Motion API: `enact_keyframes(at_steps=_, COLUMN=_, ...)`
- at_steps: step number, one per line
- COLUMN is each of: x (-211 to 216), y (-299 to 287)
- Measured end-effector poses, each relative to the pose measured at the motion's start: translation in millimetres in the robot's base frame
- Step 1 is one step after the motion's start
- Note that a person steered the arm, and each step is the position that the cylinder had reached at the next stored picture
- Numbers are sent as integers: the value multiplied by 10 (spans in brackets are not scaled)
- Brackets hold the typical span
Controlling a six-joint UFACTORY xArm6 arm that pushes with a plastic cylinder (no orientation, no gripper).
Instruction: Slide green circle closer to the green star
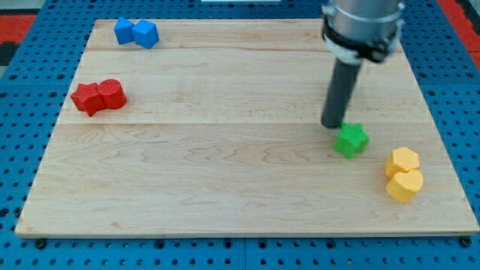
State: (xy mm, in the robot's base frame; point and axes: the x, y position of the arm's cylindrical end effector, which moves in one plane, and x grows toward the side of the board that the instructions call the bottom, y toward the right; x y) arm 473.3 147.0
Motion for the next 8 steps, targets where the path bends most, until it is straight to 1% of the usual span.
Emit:
enact_keyframes(at_steps=1, x=239, y=87)
enact_keyframes(at_steps=2, x=-366, y=-181)
enact_keyframes(at_steps=3, x=-405, y=686)
enact_keyframes(at_steps=4, x=-1071, y=772)
enact_keyframes(at_steps=5, x=-1779, y=623)
enact_keyframes(at_steps=6, x=-1233, y=227)
enact_keyframes(at_steps=7, x=-596, y=410)
enact_keyframes(at_steps=8, x=-329, y=246)
